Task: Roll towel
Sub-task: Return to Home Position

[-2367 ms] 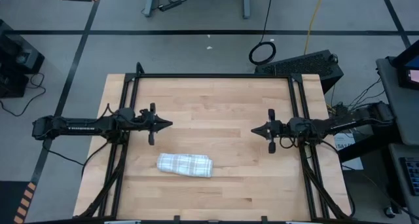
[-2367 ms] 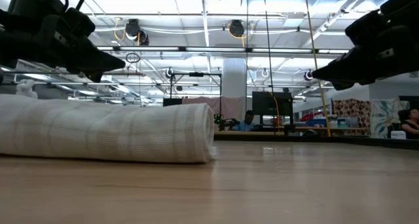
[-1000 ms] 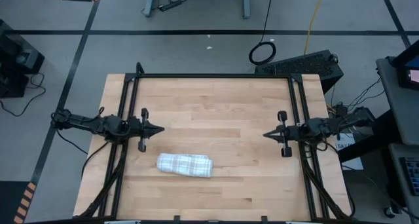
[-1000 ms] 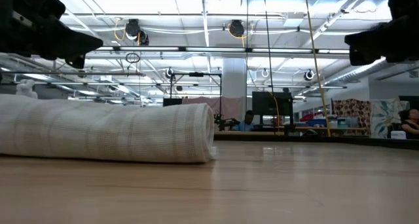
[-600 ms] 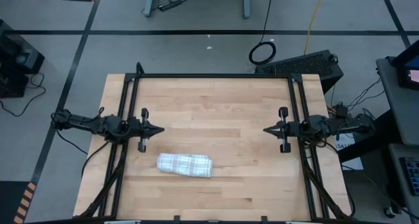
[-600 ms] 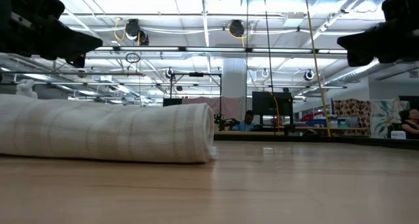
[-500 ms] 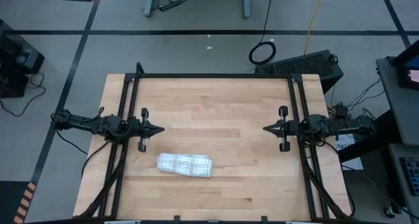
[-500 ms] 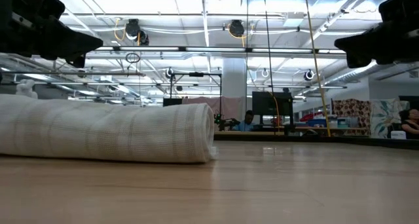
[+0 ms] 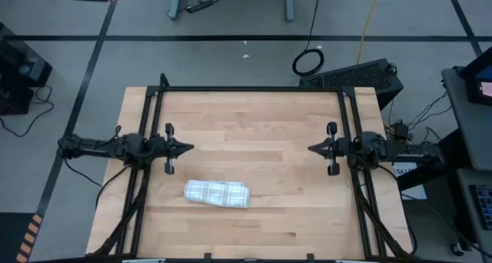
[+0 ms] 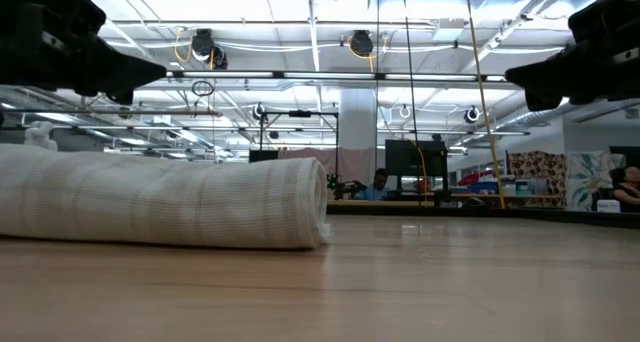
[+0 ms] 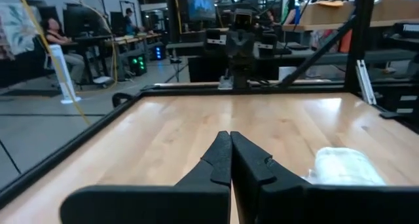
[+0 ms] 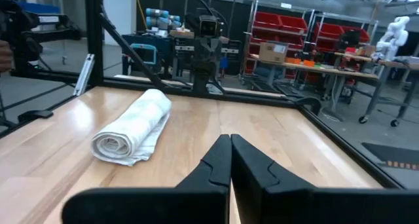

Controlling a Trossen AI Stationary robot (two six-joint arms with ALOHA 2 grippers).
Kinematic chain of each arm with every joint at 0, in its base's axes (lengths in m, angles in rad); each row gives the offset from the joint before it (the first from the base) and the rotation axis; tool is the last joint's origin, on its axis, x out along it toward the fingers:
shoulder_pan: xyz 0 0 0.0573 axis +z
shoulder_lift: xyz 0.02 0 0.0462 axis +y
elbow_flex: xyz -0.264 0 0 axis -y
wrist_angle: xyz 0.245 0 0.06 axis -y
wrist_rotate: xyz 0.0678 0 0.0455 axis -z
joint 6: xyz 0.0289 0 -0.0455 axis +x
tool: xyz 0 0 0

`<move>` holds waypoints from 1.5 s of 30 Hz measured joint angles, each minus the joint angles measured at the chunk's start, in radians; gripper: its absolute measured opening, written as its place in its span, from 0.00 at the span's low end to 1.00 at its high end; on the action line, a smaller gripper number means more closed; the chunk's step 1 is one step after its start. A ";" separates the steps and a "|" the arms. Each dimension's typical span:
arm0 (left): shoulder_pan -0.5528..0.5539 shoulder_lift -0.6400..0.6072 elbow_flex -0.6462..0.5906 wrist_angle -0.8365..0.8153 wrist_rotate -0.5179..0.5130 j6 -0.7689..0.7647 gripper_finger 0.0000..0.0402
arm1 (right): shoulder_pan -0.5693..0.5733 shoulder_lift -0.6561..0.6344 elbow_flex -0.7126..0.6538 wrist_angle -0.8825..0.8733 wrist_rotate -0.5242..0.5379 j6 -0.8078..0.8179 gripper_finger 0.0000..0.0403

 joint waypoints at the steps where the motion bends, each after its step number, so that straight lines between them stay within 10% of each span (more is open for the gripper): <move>1: 0.013 0.000 0.000 -0.003 0.015 -0.011 0.00 | -0.008 0.000 0.000 0.000 -0.002 0.001 0.00; 45: 0.076 -0.048 -0.002 -0.016 0.096 -0.066 0.00 | -0.045 0.013 0.005 -0.012 -0.024 0.082 0.00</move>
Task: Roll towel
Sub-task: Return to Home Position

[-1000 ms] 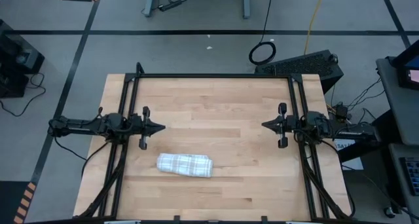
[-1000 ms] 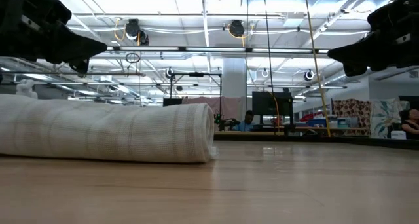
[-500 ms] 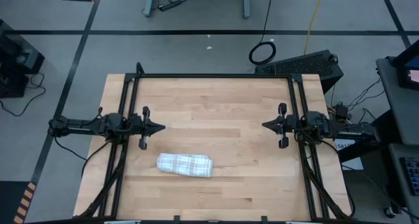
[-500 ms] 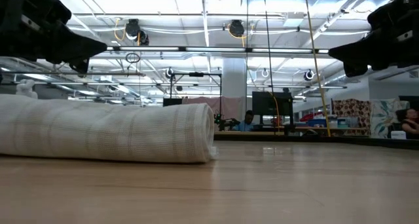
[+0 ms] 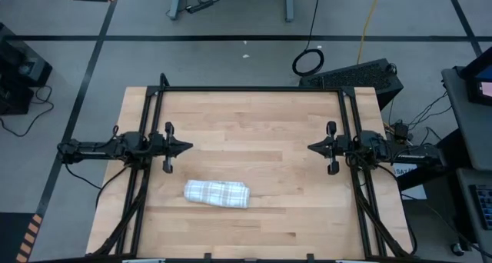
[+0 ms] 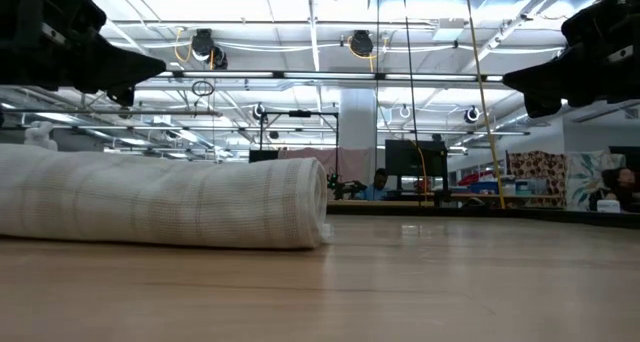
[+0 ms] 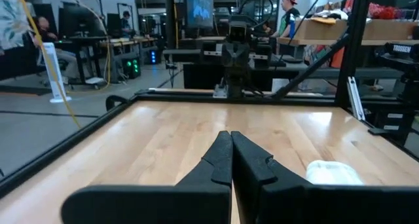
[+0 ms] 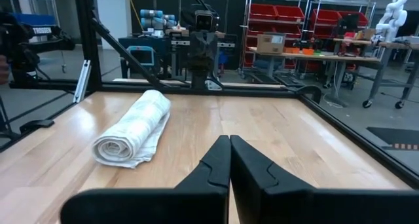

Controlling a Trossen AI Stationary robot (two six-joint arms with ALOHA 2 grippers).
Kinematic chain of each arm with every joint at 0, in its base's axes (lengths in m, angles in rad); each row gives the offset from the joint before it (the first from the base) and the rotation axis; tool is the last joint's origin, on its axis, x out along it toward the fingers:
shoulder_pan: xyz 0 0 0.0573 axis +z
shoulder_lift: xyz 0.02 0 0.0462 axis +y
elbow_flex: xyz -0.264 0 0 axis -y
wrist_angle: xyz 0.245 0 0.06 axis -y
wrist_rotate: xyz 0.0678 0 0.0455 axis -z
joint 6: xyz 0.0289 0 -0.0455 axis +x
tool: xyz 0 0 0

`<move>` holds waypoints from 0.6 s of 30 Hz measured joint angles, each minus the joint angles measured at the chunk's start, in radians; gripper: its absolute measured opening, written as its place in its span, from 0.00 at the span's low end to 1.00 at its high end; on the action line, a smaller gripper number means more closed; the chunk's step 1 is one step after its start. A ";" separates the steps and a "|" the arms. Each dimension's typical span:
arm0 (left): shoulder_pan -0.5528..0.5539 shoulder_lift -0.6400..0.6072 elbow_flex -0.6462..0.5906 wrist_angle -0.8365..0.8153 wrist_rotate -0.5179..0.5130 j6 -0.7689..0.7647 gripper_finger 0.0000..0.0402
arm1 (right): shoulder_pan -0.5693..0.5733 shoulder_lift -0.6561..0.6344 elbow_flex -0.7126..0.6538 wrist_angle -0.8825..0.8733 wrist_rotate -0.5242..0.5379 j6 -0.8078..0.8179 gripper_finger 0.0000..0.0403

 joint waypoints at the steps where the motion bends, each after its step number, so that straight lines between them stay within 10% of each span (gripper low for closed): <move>1: 0.006 0.000 0.000 -0.002 0.009 -0.004 0.00 | 0.000 0.000 0.000 0.000 0.000 0.000 0.00; 18: 0.013 0.000 0.000 -0.010 0.080 0.000 0.04 | 0.000 0.000 0.000 0.000 0.001 0.000 0.00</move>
